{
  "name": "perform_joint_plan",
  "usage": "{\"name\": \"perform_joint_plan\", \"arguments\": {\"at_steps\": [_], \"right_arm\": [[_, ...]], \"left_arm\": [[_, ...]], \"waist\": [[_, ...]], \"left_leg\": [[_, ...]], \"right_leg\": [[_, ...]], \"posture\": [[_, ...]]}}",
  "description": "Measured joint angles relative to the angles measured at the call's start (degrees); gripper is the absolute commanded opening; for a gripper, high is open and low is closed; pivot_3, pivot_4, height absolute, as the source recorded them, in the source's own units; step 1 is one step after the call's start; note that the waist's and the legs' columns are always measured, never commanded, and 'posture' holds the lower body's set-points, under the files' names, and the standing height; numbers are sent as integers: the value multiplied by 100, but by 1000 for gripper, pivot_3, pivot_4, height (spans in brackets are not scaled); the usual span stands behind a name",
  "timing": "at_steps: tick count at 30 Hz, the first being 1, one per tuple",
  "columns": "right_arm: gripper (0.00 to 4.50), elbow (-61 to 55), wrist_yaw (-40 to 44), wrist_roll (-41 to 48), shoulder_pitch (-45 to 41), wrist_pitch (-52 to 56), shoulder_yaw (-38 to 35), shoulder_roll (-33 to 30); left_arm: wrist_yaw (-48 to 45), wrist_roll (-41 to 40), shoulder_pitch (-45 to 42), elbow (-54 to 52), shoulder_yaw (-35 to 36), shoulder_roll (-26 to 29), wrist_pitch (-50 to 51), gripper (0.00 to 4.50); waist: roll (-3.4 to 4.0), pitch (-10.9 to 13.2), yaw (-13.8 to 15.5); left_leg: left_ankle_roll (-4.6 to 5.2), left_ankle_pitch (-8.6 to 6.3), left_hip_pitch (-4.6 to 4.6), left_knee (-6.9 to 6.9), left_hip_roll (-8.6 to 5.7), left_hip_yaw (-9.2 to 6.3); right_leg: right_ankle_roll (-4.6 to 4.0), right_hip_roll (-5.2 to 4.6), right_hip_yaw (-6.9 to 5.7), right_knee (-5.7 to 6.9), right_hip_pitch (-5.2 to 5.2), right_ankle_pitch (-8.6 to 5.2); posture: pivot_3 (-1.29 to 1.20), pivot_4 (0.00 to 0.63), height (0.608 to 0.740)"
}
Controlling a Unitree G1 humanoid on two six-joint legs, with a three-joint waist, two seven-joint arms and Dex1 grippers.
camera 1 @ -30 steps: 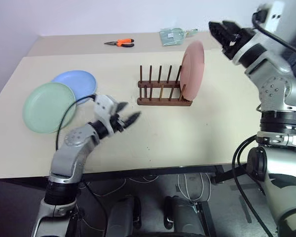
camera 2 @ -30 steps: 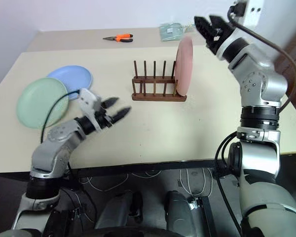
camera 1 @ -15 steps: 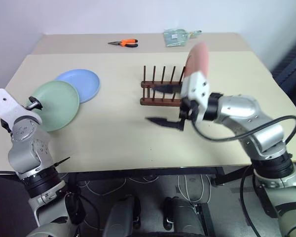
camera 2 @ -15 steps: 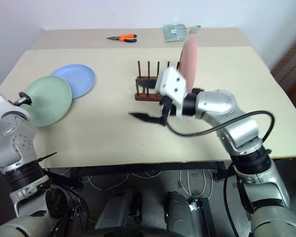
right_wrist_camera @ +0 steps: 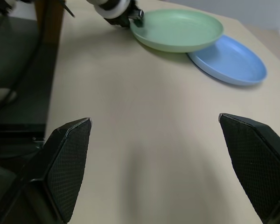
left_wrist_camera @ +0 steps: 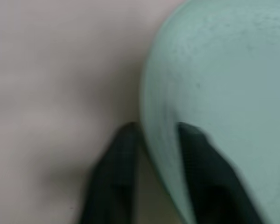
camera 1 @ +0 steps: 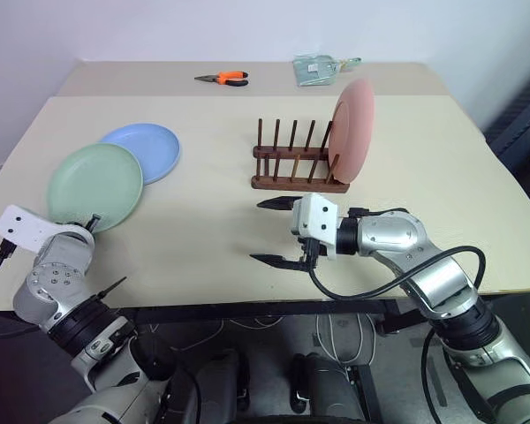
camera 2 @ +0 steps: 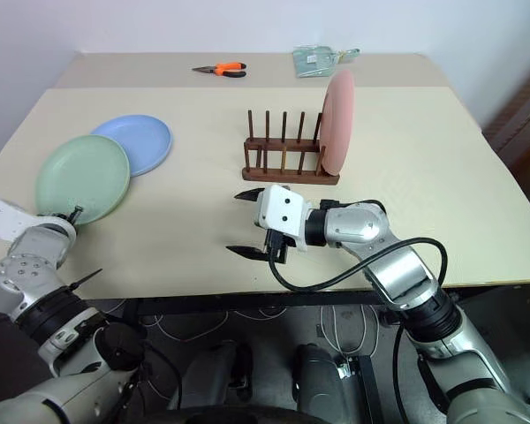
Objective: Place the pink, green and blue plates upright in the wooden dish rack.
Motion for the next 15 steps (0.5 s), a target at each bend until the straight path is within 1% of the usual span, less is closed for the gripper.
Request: {"name": "perform_joint_plan", "arguments": {"at_steps": [4, 6, 8, 10, 11, 15], "right_arm": [[4500, 19, -4, 1, -5, 22, -159, 21], [4500, 33, 0, -7, -10, 30, -252, 18], [4500, 96, -37, -168, -68, -120, -265, 21], [4500, 210, -90, -418, -214, -372, -259, 34], [4500, 321, -131, -614, -358, -604, -250, 44], [4500, 849, -258, -1390, -936, -1482, -49, 136]], "left_arm": [[11, -122, 60, -34, -59, -151, -338, 25], [-138, -111, 212, -191, -315, -158, -539, 25], [-481, 130, 456, -456, -948, 18, -875, 25], [-829, 316, 488, -757, -1555, 202, -1120, 25], [-1044, 395, 462, -975, -1970, 297, -1263, 25], [-1508, 524, 230, -1554, -3327, 295, -1399, 25]], "waist": [[-1, -1, -9], [-4, 1, -11], [-6, 3, -11], [-9, 5, -1], [-10, 5, 2], [-10, 5, -15]], "left_leg": [[-1, 0, 4, -1, 0, 0], [-1, 0, 4, -1, 1, 1], [-3, 0, 3, -1, 1, 2], [-9, -4, 1, -1, -1, 3], [-12, -6, -1, -1, -3, 3], [-4, 1, 1, -4, -3, 4]], "right_leg": [[0, 1, 0, -1, 4, 0], [-1, 2, 0, -1, 3, 0], [-1, 3, 0, 0, 2, 0], [-1, 2, 0, -1, 0, 0], [-1, 2, 0, -1, -2, 0], [-2, 5, 0, -1, -1, 0]], "posture": [[0, 150, 740], [0, 150, 740], [0, 150, 740], [0, 150, 740], [0, 150, 740], [0, 150, 740]]}}
